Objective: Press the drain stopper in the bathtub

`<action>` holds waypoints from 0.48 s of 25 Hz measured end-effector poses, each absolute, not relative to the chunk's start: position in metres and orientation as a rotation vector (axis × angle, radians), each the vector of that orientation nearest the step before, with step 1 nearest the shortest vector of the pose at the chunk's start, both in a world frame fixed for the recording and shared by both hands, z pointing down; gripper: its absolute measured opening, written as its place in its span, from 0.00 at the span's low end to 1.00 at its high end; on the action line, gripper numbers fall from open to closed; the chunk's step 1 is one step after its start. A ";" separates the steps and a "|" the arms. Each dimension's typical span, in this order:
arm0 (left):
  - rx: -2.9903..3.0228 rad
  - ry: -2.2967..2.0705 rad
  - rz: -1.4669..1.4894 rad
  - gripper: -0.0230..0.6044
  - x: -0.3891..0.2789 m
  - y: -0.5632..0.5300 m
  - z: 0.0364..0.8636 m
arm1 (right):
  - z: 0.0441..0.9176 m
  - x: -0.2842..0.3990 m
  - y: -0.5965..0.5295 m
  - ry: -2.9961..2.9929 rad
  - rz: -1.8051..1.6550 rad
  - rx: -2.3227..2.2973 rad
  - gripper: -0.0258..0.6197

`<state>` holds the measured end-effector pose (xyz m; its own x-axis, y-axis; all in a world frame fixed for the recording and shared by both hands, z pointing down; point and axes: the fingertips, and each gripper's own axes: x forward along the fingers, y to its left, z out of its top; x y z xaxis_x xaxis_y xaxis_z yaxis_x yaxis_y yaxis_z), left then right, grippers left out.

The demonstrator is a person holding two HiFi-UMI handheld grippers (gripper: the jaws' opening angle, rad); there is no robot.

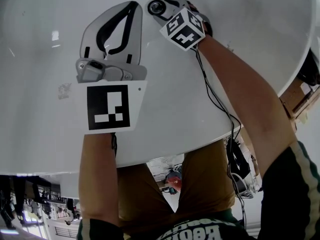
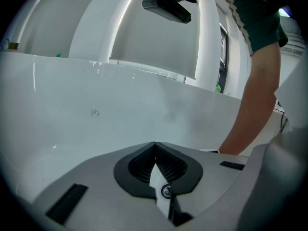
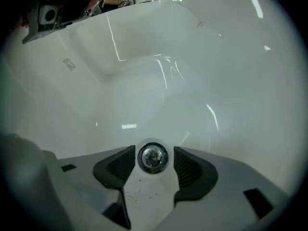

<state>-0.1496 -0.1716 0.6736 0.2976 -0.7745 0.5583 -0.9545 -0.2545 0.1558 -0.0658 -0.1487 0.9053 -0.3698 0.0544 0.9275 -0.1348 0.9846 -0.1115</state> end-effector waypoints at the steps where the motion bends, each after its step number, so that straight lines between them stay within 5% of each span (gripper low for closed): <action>1: 2.109 -1.531 0.517 0.04 -0.148 -0.171 0.672 | 0.902 -0.066 -0.149 -1.945 0.199 0.052 0.41; 12: 2.141 -1.506 0.528 0.04 -0.132 -0.177 0.640 | 0.843 -0.067 -0.147 -2.017 0.260 0.061 0.41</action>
<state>-0.1320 -0.1766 0.6399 0.3243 -0.7653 0.5560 -0.9449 -0.2893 0.1530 -0.0671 -0.1467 0.8433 -0.4461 0.0714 0.8921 -0.1569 0.9751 -0.1566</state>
